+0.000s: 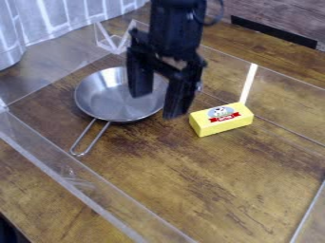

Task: Put the yellow object in the silver pan

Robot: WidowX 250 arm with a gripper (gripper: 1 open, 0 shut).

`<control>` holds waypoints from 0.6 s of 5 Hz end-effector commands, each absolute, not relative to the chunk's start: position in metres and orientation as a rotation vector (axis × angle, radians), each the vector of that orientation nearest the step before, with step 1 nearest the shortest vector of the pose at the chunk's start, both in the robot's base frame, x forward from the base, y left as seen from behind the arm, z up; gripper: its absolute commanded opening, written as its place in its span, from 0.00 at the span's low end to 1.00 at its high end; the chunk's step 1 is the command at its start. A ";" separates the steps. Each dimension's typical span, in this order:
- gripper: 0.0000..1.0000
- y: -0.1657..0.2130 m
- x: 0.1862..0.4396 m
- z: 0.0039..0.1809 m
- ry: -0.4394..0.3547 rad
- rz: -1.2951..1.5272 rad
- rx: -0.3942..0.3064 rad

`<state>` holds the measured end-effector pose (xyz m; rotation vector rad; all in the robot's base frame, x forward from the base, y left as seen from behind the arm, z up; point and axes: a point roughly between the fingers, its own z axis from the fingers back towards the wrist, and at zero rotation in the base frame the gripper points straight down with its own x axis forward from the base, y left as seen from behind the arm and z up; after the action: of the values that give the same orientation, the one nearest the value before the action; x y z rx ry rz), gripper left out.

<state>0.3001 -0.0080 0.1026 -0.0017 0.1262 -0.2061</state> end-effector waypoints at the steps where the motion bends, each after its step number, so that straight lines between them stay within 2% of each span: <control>1: 1.00 -0.019 0.322 0.112 0.038 -0.365 0.016; 3: 1.00 -0.035 0.344 0.097 0.008 -0.539 0.046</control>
<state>0.3355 -0.0295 0.0784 0.0312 0.0752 -0.5238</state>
